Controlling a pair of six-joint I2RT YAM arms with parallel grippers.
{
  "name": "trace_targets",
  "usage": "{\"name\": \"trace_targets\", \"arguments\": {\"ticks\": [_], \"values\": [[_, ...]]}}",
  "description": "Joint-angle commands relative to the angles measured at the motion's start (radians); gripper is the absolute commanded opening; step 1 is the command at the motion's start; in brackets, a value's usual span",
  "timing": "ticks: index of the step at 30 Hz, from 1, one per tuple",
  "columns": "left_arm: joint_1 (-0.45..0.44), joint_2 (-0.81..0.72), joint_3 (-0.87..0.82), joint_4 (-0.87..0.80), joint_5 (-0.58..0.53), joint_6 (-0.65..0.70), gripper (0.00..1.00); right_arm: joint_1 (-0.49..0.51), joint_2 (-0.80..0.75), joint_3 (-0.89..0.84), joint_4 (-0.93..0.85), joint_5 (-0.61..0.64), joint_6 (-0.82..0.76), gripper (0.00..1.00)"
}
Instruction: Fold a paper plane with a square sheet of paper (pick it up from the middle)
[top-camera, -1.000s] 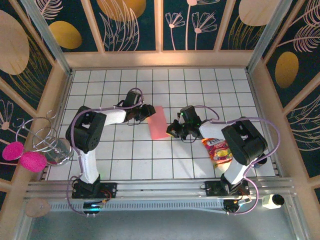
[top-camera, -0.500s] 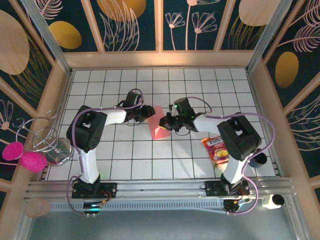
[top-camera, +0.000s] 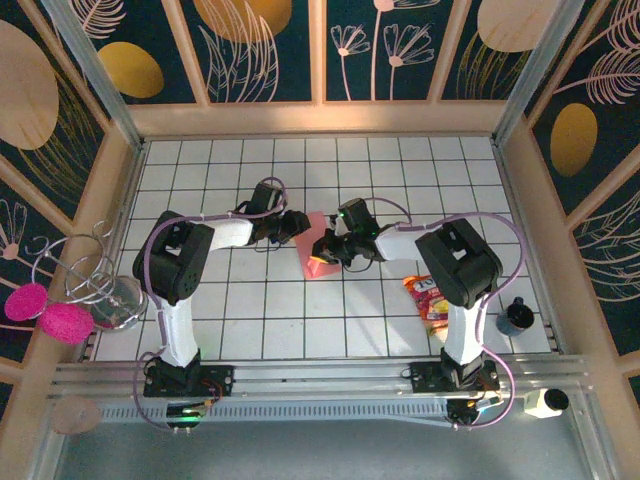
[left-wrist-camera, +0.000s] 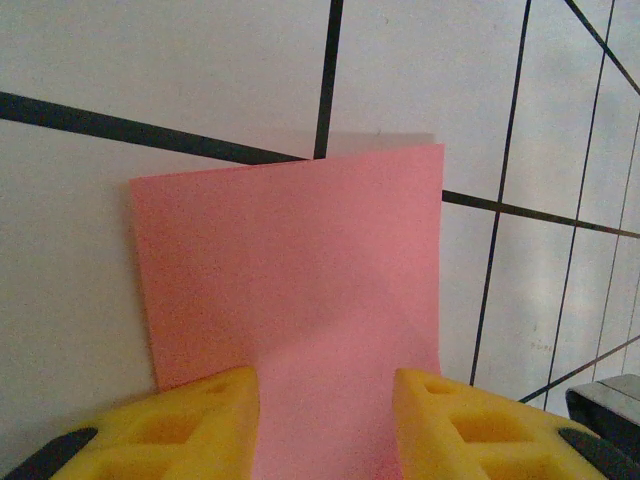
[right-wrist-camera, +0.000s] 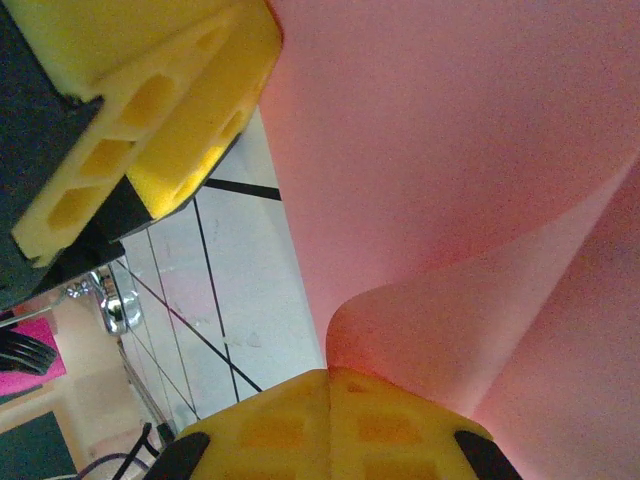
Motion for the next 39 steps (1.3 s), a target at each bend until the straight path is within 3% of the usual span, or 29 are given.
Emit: {"name": "trace_targets", "arguments": {"ticks": [1,39], "values": [[0.001,0.028,-0.009,-0.019,-0.002,0.017,0.40,0.008,0.020,0.031,0.040,0.004,0.021,0.00],[0.001,0.021,-0.021,-0.015,-0.013,0.009,0.40,0.006,0.087,0.037,0.148,-0.006,0.062,0.00]]}}
